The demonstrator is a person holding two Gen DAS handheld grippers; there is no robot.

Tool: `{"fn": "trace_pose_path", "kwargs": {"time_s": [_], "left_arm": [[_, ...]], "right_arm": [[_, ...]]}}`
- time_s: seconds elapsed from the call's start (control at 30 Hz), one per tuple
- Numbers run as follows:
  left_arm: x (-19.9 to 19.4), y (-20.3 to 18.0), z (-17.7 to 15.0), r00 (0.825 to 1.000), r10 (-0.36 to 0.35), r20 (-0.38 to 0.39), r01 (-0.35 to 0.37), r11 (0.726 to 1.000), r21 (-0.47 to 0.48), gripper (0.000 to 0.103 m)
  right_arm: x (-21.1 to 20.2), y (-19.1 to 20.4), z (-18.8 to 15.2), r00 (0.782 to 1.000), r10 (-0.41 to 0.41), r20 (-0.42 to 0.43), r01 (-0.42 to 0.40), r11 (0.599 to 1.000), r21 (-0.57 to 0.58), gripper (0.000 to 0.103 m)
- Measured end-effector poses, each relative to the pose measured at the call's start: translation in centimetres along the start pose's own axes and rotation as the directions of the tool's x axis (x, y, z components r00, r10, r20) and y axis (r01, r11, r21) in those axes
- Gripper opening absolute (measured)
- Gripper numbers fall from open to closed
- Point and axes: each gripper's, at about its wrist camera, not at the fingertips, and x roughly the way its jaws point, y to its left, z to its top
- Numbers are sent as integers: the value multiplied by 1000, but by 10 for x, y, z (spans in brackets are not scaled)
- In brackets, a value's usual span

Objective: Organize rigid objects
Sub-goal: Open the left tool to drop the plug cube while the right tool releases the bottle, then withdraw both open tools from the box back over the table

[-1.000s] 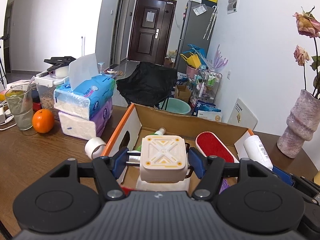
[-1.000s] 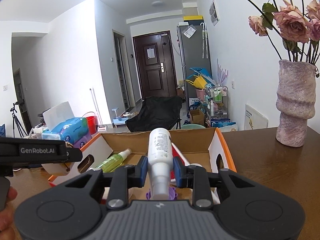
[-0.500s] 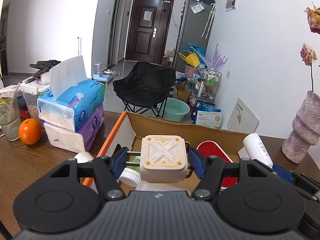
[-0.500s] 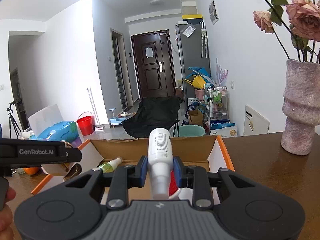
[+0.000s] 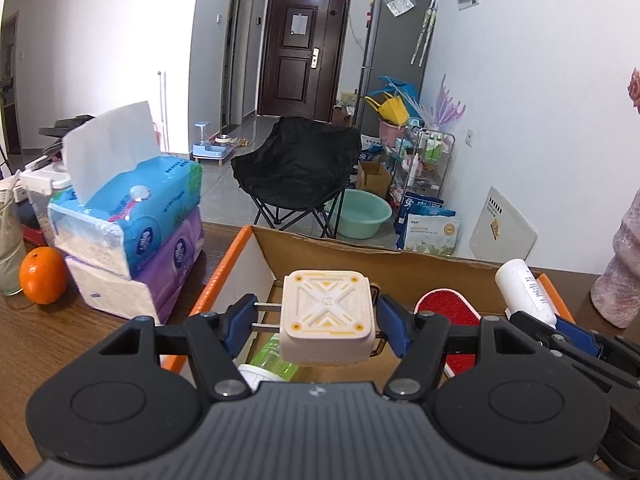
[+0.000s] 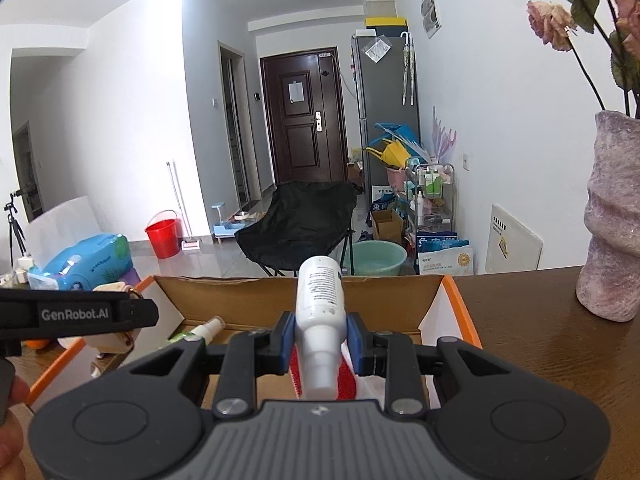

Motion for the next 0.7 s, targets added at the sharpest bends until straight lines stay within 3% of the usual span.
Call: {"fn": "trace_pose_path", "kwargs": {"time_s": [0.2, 0.23, 0.27, 0.3, 0.33, 0.37, 0.4, 0.7], "left_arm": [[3, -1, -2, 1000, -12, -6, 12, 1000, 4, 67], [2, -1, -2, 1000, -19, -6, 19, 1000, 7, 68], [0, -1, -2, 1000, -18, 1, 18, 1000, 7, 76], [-2, 0, -1, 1000, -14, 7, 14, 1000, 5, 90], [-4, 0, -1, 1000, -10, 15, 10, 1000, 2, 96], [-7, 0, -1, 1000, -4, 25, 4, 1000, -1, 103], [-10, 0, -1, 999, -1, 37, 1, 1000, 1, 103], [-17, 7, 2, 999, 8, 41, -8, 1000, -4, 103]], "right_arm": [[8, -1, -1, 999, -8, -32, 8, 1000, -8, 27], [7, -1, -1, 999, -8, -36, 8, 1000, -11, 27], [6, 0, -1, 999, -13, -36, 13, 1000, -15, 29], [5, 1, -1, 999, -18, -38, 18, 1000, -22, 42], [4, 2, -1, 999, -30, -41, 28, 999, -26, 55], [3, 2, 0, 999, -41, -35, 40, 999, -27, 83], [1, 3, 0, 998, -58, -21, 57, 998, -33, 100], [-2, -1, 5, 997, -71, -21, 71, 997, -28, 103]]}}
